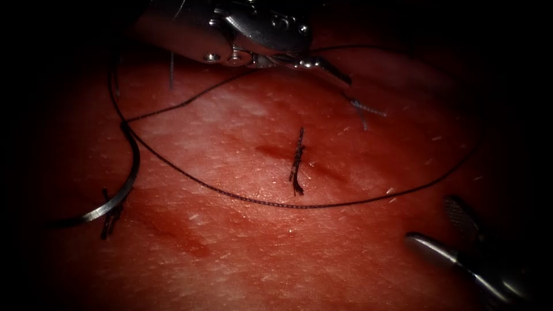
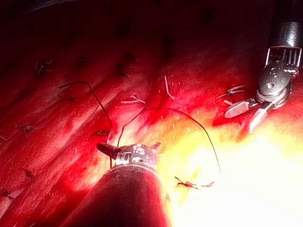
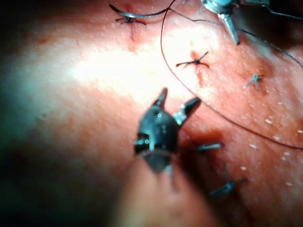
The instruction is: Wound Closure
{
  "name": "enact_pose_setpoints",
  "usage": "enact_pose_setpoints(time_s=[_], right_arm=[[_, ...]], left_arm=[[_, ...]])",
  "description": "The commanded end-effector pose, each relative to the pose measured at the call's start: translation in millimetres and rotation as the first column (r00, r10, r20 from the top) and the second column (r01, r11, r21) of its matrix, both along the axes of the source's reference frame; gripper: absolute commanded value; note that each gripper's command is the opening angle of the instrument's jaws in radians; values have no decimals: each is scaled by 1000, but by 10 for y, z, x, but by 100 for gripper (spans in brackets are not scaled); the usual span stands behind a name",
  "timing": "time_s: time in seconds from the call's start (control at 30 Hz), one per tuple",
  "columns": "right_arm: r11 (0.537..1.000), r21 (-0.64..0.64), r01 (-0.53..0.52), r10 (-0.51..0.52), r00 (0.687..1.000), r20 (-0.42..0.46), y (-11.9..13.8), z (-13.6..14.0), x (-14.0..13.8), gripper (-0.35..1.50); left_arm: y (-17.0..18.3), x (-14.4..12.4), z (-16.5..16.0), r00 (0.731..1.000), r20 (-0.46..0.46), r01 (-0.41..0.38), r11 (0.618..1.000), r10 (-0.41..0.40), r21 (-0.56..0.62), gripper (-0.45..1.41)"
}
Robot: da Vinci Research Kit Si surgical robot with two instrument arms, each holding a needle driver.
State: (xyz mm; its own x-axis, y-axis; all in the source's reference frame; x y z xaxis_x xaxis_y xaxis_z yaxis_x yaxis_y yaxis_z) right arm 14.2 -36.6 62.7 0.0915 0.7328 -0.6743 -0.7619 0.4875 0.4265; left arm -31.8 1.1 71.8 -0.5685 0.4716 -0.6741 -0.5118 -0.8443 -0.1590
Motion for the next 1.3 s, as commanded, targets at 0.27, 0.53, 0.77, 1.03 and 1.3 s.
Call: enact_pose_setpoints(time_s=[0.27, 0.53, 0.77, 1.03, 1.3], right_arm=[[1000, -4, 10, -10, 1000, -4, -8, 3, 9, 101], [1000, -1, 21, -21, 1000, -18, -9, 2, 11, 101], [999, 2, 36, -36, 999, -37, -10, 0, 17, 104], [999, 4, 38, -38, 998, -43, -11, -1, 26, 109], [999, 1, 51, -51, 997, -54, -14, -3, 35, 106]], left_arm=[[26, 33, -80, 992, 105, 65, 998, -64, -5, 138], [-42, 71, -165, 992, 65, -109, 993, 111, -34, 121], [-142, 56, -173, 962, 13, -273, 962, 273, 18, 106], [-179, 36, -108, 937, -51, -345, 938, 346, 39, 89], [-167, 32, -51, 940, -85, -318, 940, 330, 126, 37]])
